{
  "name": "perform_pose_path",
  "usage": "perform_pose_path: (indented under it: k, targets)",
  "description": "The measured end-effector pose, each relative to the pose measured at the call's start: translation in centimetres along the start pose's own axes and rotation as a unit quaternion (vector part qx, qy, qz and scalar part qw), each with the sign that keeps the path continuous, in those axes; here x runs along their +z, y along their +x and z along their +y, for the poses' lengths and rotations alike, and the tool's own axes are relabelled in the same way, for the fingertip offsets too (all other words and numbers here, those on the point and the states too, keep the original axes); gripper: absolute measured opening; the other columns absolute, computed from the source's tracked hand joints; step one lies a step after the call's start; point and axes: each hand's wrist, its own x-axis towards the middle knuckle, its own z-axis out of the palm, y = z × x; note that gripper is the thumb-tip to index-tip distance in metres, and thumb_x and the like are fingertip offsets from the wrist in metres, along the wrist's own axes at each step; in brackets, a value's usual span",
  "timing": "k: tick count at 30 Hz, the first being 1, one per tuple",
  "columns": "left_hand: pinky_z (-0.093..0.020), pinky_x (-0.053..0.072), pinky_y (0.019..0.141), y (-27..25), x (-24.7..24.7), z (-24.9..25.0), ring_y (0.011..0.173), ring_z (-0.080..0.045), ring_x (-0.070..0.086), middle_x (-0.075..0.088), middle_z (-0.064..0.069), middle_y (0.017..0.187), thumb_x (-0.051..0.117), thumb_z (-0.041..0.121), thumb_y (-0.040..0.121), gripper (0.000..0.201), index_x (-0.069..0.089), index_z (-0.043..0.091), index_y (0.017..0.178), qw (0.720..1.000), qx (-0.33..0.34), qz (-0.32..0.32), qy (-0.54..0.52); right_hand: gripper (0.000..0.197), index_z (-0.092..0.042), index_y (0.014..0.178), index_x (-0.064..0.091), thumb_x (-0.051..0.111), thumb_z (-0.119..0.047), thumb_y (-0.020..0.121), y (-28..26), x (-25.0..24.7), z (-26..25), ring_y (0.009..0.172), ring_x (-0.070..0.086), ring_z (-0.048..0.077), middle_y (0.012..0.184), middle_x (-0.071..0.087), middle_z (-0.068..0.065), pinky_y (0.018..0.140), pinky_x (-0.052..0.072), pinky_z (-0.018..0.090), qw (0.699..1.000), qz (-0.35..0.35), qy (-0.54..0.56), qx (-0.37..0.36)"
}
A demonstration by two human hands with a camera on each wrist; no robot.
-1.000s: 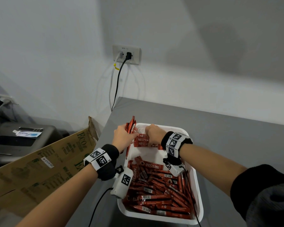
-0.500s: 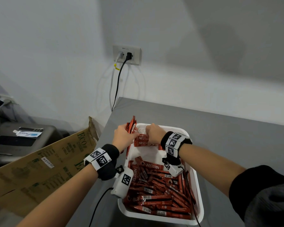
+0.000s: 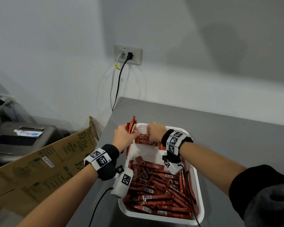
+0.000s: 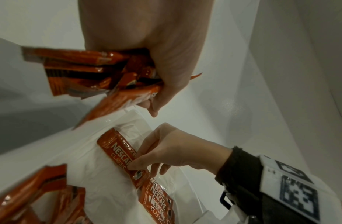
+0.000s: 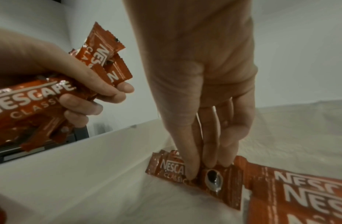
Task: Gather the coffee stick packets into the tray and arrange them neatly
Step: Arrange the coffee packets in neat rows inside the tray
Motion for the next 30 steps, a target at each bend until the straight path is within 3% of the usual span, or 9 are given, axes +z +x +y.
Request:
perform_pose_path:
  k: [5, 9, 13, 18, 21, 30]
  targets:
    - [-0.009, 0.046, 0.047, 0.0, -0.1, 0.0, 0.060, -0.009, 0.055, 0.060, 0.000, 0.075, 0.066, 0.009, 0.083, 0.011, 0.063, 0.009, 0.094, 1.000, -0.004, -0.001, -0.003, 0.028, -0.003, 0.094, 0.066, 0.078, -0.020, 0.075, 0.3, -0.5, 0.1, 0.071, 0.056, 0.020, 0.094, 0.070, 0.012, 0.069, 0.052, 0.032, 0.999, -0.022, -0.014, -0.021]
    - [-0.009, 0.046, 0.047, 0.0, 0.0, -0.1, 0.062, -0.009, 0.056, 0.061, -0.001, 0.077, 0.066, 0.009, 0.083, 0.011, 0.064, 0.008, 0.094, 1.000, -0.003, -0.003, -0.001, 0.034, -0.005, 0.102, 0.063, 0.078, -0.020, 0.075, 0.3, -0.3, 0.1, 0.078, 0.054, 0.019, 0.104, 0.067, 0.010, 0.073, 0.050, 0.032, 0.998, -0.031, -0.041, -0.027]
    - [-0.009, 0.047, 0.048, 0.0, 0.1, 0.0, 0.063, -0.009, 0.056, 0.061, -0.001, 0.077, 0.066, 0.009, 0.083, 0.011, 0.064, 0.008, 0.094, 1.000, 0.001, -0.002, 0.001, 0.038, -0.006, 0.106, 0.061, 0.077, -0.023, 0.076, 0.3, 0.1, 0.2, 0.093, 0.063, 0.025, 0.109, 0.065, 0.011, 0.076, 0.051, 0.034, 0.998, -0.025, -0.049, -0.023]
    - [-0.010, 0.047, 0.047, 0.1, 0.2, -0.1, 0.060, -0.009, 0.056, 0.062, -0.001, 0.077, 0.066, 0.007, 0.082, 0.012, 0.064, 0.007, 0.094, 1.000, -0.003, -0.002, 0.004, 0.035, -0.006, 0.104, 0.061, 0.076, -0.021, 0.076, 0.3, 0.2, 0.2, 0.077, 0.053, 0.020, 0.105, 0.065, 0.010, 0.072, 0.049, 0.033, 1.000, -0.014, -0.021, -0.012]
    - [-0.009, 0.045, 0.046, 0.2, 0.3, -0.1, 0.058, -0.008, 0.056, 0.062, -0.002, 0.077, 0.066, 0.007, 0.082, 0.014, 0.065, 0.006, 0.096, 1.000, -0.005, -0.004, 0.008, 0.036, -0.006, 0.104, 0.060, 0.076, -0.020, 0.076, 0.2, 0.4, 0.2, 0.077, 0.052, 0.019, 0.098, 0.063, 0.009, 0.070, 0.048, 0.032, 1.000, -0.012, -0.010, -0.006]
    - [-0.006, 0.044, 0.047, 0.1, 0.6, -0.1, 0.061, -0.007, 0.055, 0.060, 0.000, 0.075, 0.066, 0.008, 0.084, 0.014, 0.064, 0.005, 0.097, 1.000, -0.004, -0.012, 0.017, 0.040, -0.005, 0.105, 0.059, 0.078, -0.021, 0.074, 0.0, 0.9, 0.6, 0.079, 0.055, 0.021, 0.102, 0.063, 0.010, 0.069, 0.048, 0.031, 1.000, -0.005, -0.003, -0.010]
